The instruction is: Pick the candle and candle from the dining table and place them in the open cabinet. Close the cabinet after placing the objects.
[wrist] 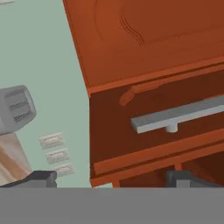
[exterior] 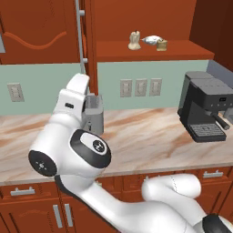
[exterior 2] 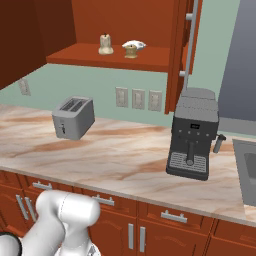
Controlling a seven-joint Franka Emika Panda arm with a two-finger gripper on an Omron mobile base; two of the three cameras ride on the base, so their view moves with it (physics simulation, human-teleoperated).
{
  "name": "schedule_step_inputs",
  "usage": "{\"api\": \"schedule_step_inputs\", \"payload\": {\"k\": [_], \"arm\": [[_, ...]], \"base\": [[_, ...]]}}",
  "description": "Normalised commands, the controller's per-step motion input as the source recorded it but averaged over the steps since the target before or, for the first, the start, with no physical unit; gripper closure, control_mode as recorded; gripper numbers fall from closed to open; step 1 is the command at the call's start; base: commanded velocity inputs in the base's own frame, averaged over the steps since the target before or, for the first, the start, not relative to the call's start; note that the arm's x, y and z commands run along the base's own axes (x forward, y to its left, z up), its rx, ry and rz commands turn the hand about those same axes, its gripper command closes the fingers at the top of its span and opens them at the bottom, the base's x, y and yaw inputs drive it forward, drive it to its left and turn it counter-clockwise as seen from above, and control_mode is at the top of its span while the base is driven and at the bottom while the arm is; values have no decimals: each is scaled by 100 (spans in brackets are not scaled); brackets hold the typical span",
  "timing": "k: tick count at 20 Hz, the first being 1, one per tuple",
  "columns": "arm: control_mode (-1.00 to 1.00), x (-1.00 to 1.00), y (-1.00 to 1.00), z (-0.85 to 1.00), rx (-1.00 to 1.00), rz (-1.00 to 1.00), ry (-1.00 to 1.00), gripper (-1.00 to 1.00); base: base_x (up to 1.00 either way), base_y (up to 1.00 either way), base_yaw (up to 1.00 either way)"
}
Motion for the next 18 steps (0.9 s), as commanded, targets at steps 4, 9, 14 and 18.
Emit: {"api": "schedule_step_inputs", "payload": {"k": [4,9,14,18], "arm": [[-100,43,9,0,3,-13,0,-100],[-100,48,16,0,0,-6,0,-100],[-100,52,18,0,0,-2,0,-100],[-100,52,23,0,0,0,0,-100]], "base": [[0,0,0],[0,0,0],[0,0,0],[0,0,0]]}}
